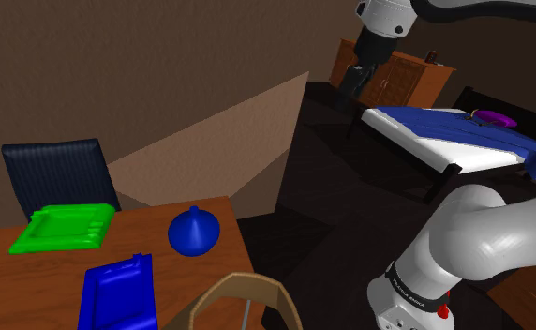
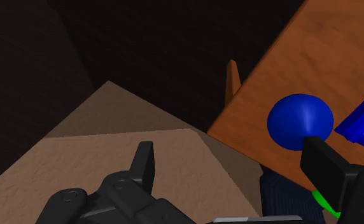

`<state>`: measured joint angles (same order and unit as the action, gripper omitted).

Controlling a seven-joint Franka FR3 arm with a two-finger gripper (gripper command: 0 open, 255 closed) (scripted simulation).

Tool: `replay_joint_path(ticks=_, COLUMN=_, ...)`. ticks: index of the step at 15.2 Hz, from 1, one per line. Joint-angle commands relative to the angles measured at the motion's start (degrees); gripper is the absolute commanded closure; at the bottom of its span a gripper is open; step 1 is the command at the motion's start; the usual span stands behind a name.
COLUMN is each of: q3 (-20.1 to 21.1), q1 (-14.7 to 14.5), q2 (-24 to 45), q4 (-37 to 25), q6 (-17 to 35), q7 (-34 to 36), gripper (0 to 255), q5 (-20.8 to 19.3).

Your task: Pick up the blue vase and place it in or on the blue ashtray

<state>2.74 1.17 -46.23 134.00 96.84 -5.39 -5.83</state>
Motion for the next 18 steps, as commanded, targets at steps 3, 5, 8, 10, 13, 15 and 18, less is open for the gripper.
replay_joint_path(ticks=3, q3=0.7, q1=-0.4, q2=2.1, q4=1.6, q6=3.4, q7=0.9, gripper=0, q5=0.6)
replay_joint_path(ticks=5, q3=1.4, q1=-0.9, q2=4.4, q4=2.9, q6=6.8, q7=1.8, gripper=0, q5=1.2)
replay_joint_path(ticks=8, q3=2.5, q1=-1.5, q2=8.5, q4=4.4, q6=12.0, q7=3.2, gripper=0, q5=2.0)
replay_joint_path(ticks=10, q3=3.3, q1=-1.8, q2=11.5, q4=5.0, q6=15.4, q7=4.0, gripper=0, q5=2.5)
replay_joint_path(ticks=13, q3=4.5, q1=-2.3, q2=16.5, q4=5.3, q6=20.5, q7=5.4, gripper=0, q5=3.0)
replay_joint_path(ticks=15, q3=5.3, q1=-2.6, q2=20.1, q4=5.2, q6=23.7, q7=6.2, gripper=0, q5=3.2)
replay_joint_path(ticks=18, q3=6.5, q1=-2.9, q2=25.8, q4=4.4, q6=28.4, q7=7.6, gripper=0, q5=3.2)
